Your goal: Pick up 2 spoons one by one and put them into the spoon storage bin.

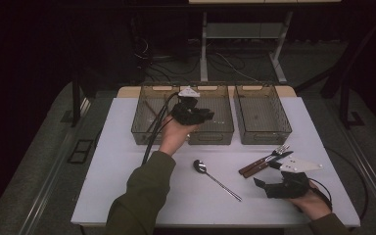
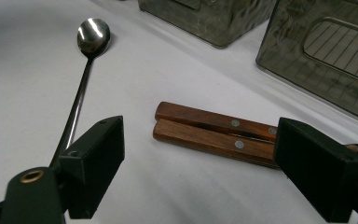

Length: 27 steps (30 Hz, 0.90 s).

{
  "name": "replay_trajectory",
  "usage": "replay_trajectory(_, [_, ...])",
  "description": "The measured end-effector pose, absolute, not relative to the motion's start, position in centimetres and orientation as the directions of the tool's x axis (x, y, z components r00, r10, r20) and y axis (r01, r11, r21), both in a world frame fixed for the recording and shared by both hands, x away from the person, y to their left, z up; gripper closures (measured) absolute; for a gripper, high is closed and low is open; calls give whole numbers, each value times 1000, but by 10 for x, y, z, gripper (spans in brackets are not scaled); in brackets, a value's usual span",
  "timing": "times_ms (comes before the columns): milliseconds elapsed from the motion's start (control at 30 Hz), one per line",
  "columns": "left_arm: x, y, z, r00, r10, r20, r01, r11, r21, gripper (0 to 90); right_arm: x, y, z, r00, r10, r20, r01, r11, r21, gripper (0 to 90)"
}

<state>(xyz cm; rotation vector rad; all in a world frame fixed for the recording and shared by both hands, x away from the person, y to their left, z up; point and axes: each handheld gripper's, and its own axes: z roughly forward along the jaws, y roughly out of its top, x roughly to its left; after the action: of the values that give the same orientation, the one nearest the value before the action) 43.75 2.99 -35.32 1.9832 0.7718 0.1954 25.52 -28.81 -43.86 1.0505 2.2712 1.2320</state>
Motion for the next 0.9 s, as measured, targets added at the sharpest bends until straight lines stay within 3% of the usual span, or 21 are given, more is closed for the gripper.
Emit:
replay_trajectory(500, [484, 12, -366, 730, 655, -197, 484, -290, 826, 731, 254, -291, -437, -667, 743, 46, 434, 337, 835, 155])
replay_trajectory(900, [500, 4, -381, 683, 699, -210, 531, -278, 801, 724, 253, -294, -436, -672, 739, 49, 425, 331, 843, 155])
